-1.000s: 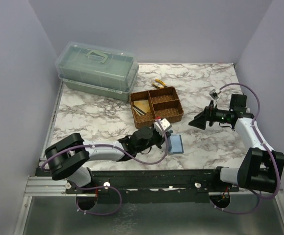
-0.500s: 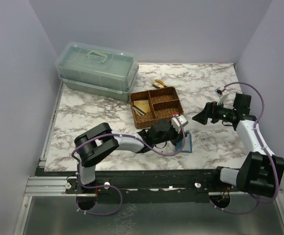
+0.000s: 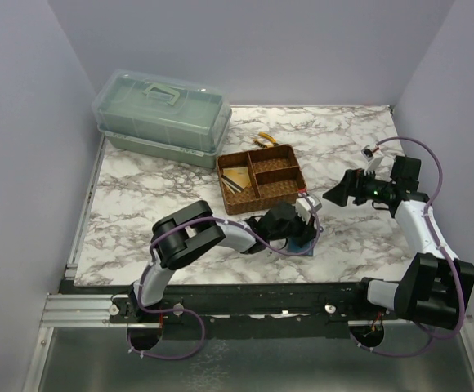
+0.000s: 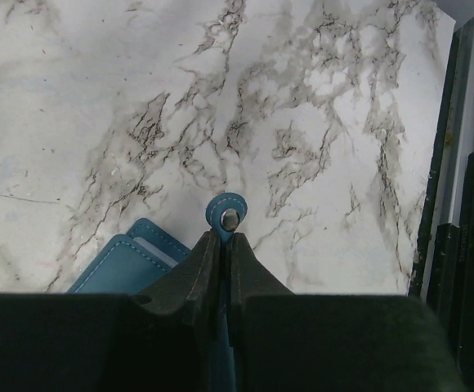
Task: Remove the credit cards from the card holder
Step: Close the card holder at the center of the board.
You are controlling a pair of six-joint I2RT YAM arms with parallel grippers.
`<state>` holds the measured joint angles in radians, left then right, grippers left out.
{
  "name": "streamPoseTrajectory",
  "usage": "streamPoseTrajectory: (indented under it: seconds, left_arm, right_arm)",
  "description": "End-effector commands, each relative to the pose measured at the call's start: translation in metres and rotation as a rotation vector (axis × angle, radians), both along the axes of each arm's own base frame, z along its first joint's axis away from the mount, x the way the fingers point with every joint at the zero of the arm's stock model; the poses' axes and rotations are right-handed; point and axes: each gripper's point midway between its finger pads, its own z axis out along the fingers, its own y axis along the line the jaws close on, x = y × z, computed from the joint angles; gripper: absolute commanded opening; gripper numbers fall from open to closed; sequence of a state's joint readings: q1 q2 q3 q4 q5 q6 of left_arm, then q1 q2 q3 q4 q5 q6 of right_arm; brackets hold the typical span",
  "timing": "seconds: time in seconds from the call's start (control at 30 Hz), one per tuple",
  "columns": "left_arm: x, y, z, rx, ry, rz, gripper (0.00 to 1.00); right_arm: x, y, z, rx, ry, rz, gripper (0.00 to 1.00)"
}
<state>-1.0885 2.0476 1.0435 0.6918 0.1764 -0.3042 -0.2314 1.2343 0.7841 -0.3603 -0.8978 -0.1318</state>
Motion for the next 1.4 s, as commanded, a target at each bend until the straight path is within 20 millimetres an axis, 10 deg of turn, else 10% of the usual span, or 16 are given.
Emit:
streamPoseTrajectory:
  seconds: [0.0,0.27,0.7,1.1,1.37]
  left_arm:
    - [-0.008,0.001,-0.03,0.05,0.101,0.01,0.17]
    - [-0.004,0.016,-0.022,0.074,0.116,0.083,0.43]
    - [-0.008,0.059,0.05,-0.017,0.168,0.229,0.7]
    - [0.001,0.137,0.002,-0.015,0.473,0.592,0.69]
    - [0.004,0.133,-0.013,0.02,0.511,0.591,0.66]
  right_arm:
    - [0.0,-0.004,0.002,-0.029,-0.028,0.004,1.0]
    - [-0.009,0.003,0.004,-0.026,-0.056,0.097,1.0]
    - [-0.011,0.004,0.003,-0.032,-0.06,0.121,0.99]
    - [-0.013,0.006,0.005,-0.024,-0.069,0.135,0.99]
    - [-0.02,0.031,-0.004,0.01,-0.035,0.271,0.99]
